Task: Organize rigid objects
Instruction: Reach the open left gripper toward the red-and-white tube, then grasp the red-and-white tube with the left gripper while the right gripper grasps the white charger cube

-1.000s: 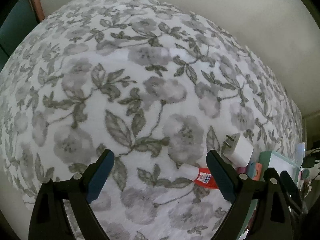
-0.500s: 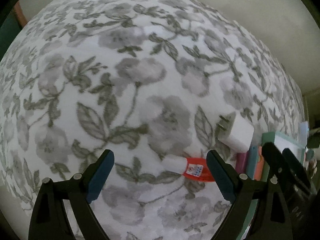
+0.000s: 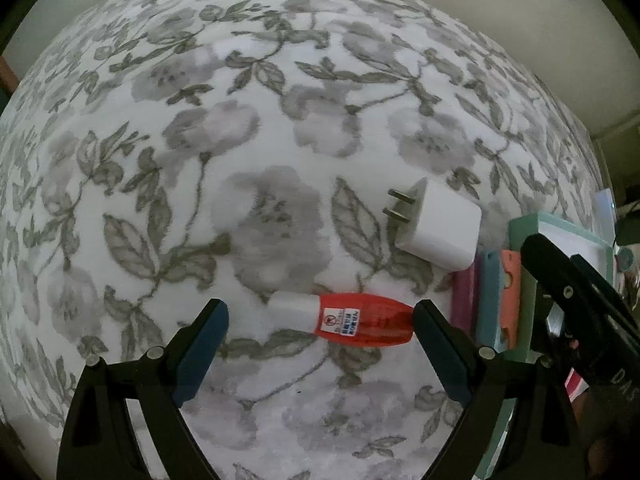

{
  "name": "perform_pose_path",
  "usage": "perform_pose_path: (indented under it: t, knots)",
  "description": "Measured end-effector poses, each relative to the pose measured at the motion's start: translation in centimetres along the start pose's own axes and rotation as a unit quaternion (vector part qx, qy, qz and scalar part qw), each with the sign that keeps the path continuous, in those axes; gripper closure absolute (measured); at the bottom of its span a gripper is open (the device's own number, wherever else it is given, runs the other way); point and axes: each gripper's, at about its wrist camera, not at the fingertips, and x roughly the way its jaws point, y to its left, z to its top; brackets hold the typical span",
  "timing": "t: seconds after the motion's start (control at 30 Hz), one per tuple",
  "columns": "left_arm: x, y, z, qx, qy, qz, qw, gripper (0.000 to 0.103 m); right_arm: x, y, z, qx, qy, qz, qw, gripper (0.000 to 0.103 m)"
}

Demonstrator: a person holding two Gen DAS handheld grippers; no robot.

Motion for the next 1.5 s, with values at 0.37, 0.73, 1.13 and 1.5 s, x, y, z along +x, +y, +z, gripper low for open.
perform_pose_path:
  t: [0.37, 0.73, 1.13, 1.5]
  knots:
    - [0.6, -2.2, -0.6, 0.029, 0.003, 0.016, 0.9994, 0.01, 0.2, -0.1, -0.2, 0.001, 0.003, -0.005, 1.0, 0.001]
    - [-0.7, -3.7, -0.5, 0.05, -0.002, 0.004, 0.9987, 0.024, 0.4, 0.3, -0.4, -0.008, 0.006, -0.01, 1.0, 0.001]
    - [-1.6, 1.3, 0.5, -0.013, -0.026, 0.032, 0.9991, 0.024, 0.7, 2.4, -0.2, -0.038, 0.009, -0.004, 0.999, 0.003]
    - [-2.8, 7.0, 1.1, -0.092, -0.048, 0.02, 0.9944, 0.024, 2.0, 5.2, 0.5, -0.063, 0.012, -0.029, 0.998, 0.014]
